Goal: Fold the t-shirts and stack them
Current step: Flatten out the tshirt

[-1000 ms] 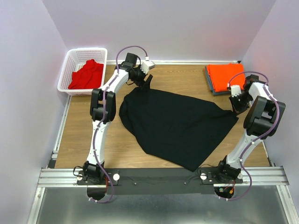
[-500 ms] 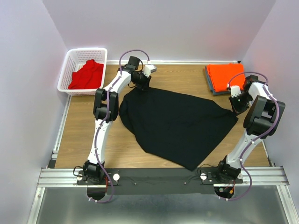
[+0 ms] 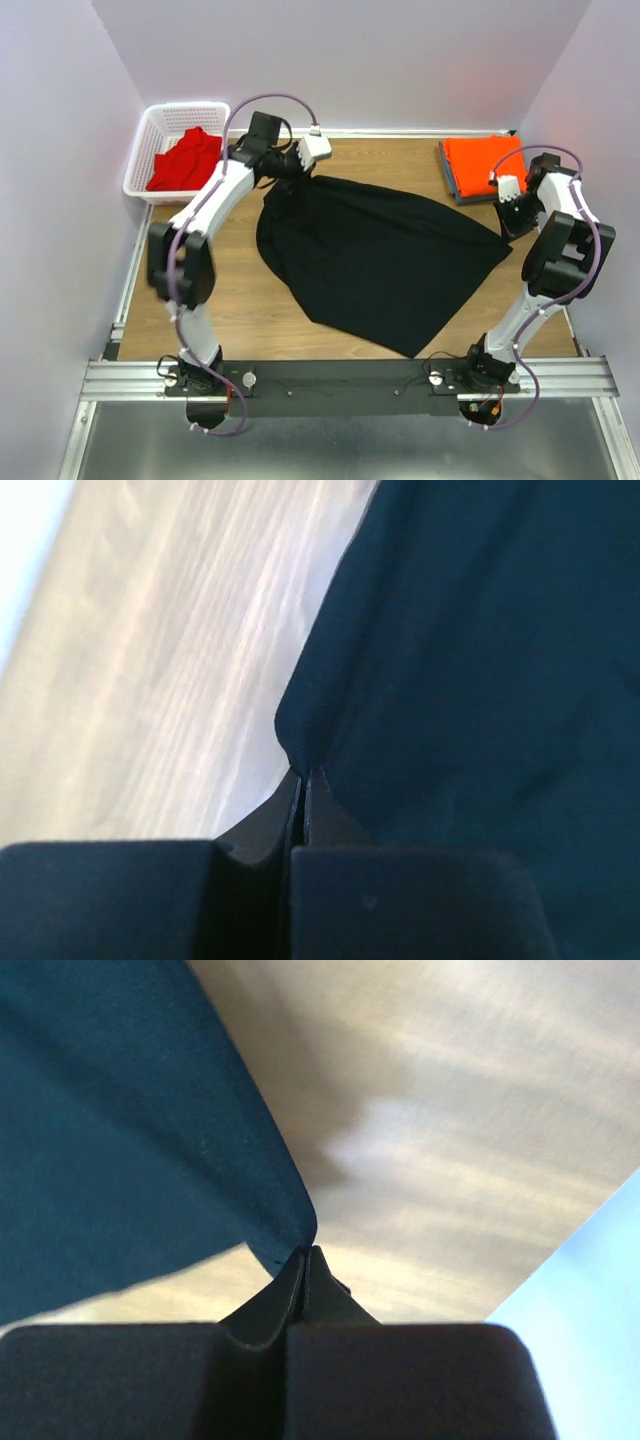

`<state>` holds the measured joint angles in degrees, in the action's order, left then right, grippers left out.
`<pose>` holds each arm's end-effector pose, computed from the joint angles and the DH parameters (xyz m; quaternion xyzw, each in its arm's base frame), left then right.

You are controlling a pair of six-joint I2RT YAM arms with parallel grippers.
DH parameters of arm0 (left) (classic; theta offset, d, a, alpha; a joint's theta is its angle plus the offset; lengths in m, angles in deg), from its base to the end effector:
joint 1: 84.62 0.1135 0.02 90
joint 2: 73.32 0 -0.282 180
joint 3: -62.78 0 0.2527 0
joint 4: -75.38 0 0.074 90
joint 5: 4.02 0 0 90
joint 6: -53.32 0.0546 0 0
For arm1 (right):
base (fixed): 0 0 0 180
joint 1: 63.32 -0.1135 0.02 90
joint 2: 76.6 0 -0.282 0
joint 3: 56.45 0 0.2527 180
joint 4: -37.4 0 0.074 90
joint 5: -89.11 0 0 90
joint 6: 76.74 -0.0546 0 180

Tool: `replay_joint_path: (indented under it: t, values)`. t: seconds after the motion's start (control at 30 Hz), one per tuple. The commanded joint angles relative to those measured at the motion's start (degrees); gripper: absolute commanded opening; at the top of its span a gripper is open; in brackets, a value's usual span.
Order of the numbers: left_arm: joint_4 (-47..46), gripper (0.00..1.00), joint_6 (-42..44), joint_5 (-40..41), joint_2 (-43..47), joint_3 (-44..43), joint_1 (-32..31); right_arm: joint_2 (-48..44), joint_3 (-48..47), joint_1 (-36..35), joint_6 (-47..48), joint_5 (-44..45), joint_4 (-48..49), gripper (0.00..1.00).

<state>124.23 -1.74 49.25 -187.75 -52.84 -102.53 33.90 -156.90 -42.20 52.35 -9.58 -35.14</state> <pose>0.4358 -0.1752 0.2885 0.4958 0.7419 -0.2398 0.3825 0.3613 -0.1307 0.2066 -0.1602 0.9821 0.0331 0.0937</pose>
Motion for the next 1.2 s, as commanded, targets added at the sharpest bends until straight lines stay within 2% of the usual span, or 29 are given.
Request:
replay_joint_path:
  t: [0.0,0.03,0.07,0.1,0.17,0.23,0.3,0.37,0.47,0.63,0.87,1.0,1.17]
  values:
    - [1.3,0.06,22.6,2.1,18.3,19.0,-4.8,-7.7,5.4,0.8,3.4,0.2,-2.5,0.01]
    - [2.6,0.10,28.0,2.9,21.8,24.1,-4.9,-8.6,6.7,0.8,4.0,0.3,-2.5,0.00]
    - [3.4,0.18,34.1,5.9,31.4,39.2,-8.6,-10.8,9.1,1.0,5.8,0.9,-2.5,0.01]
    - [3.3,0.18,36.7,8.1,31.5,39.3,-8.6,-10.8,9.1,1.0,5.8,0.9,-2.5,0.01]
    - [2.2,0.34,38.9,12.7,37.3,51.4,-12.2,-13.4,12.8,1.0,7.0,1.0,-2.5,0.01]
    - [2.0,0.44,39.5,16.9,43.8,55.9,-12.4,-14.9,16.1,1.0,9.0,1.1,-2.5,0.01]
    - [3.4,0.48,37.5,19.5,48.0,58.3,-12.1,-16.4,18.2,1.0,10.6,1.7,-2.4,0.01]
    - [5.1,0.53,35.4,18.5,49.1,56.4,-10.8,-17.4,20.3,1.0,11.2,1.7,-2.3,0.00]
    - [6.3,0.53,29.0,14.2,47.5,52.2,-7.7,-17.7,21.5,1.0,11.9,1.6,-2.1,0.01]
    - [2.2,0.53,16.3,7.7,37.6,44.2,-6.0,-17.4,23.3,1.0,11.8,1.4,-1.6,0.01]
    - [-3.3,0.61,-0.4,2.3,21.9,33.4,-3.4,-18.5,24.5,1.0,11.6,1.4,-1.0,0.01]
    - [-2.3,0.78,-4.4,-0.8,15.0,27.2,-2.5,-18.3,24.8,1.0,11.6,1.6,-0.9,0.01]
    - [-1.8,0.76,-7.5,-4.9,8.8,23.1,-2.3,-17.6,24.6,1.0,11.4,1.6,-0.5,0.01]
